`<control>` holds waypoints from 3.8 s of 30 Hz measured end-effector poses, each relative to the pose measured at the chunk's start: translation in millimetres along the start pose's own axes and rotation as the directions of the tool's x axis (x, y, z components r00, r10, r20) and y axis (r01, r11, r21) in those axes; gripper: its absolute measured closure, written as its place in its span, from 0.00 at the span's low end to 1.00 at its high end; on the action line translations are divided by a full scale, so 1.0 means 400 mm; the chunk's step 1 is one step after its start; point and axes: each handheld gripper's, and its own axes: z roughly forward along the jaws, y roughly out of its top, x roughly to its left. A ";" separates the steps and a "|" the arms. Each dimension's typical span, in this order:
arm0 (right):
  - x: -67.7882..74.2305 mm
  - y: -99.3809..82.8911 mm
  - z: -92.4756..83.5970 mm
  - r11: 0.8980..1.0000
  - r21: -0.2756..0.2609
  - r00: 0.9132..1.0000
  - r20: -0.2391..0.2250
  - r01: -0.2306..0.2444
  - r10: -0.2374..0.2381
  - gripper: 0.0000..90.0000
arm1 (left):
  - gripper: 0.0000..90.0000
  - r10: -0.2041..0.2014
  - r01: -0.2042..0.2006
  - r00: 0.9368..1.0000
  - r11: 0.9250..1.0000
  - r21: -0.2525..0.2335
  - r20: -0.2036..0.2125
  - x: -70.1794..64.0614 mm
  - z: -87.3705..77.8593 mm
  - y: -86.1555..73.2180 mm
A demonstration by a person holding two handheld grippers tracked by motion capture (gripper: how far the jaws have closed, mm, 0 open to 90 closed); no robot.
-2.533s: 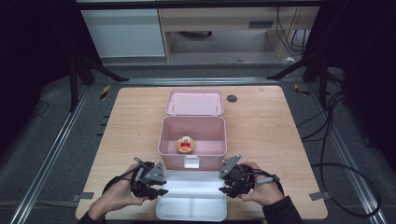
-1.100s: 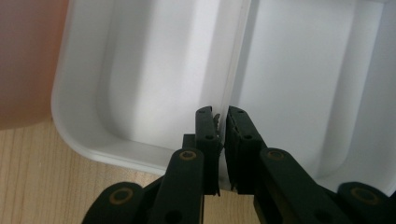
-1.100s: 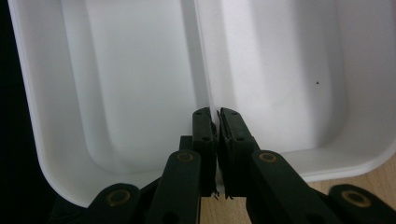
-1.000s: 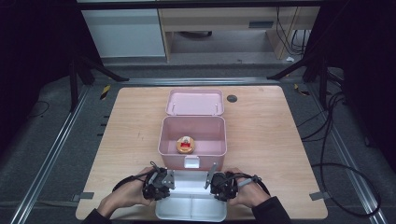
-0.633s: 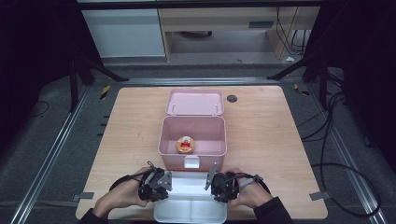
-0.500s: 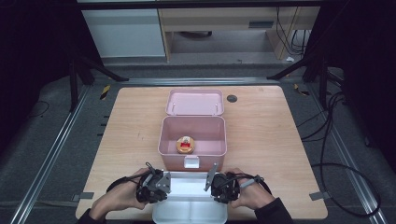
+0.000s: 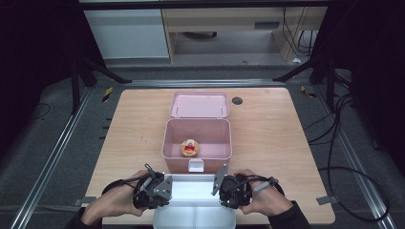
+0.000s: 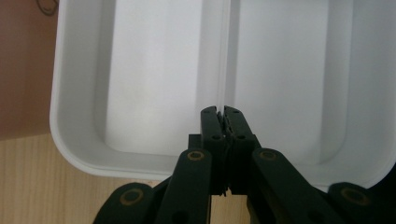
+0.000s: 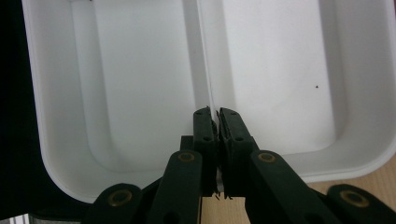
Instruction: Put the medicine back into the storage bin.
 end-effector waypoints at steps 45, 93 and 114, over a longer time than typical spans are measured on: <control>-0.309 0.082 -0.232 0.995 -0.097 0.990 0.140 0.011 0.003 0.95 | 0.98 0.003 -0.007 0.998 0.998 -0.062 -0.058 0.363 -0.204 0.079; -0.403 0.064 -0.126 0.967 -0.211 0.961 0.204 -0.144 0.188 0.68 | 0.75 -0.165 0.153 0.984 0.978 -0.144 -0.073 0.468 -0.084 0.012; -0.407 -0.070 -0.207 0.829 -0.446 0.800 0.329 -0.336 0.502 0.50 | 0.48 -0.443 0.356 0.880 0.854 -0.380 -0.170 0.480 -0.134 -0.069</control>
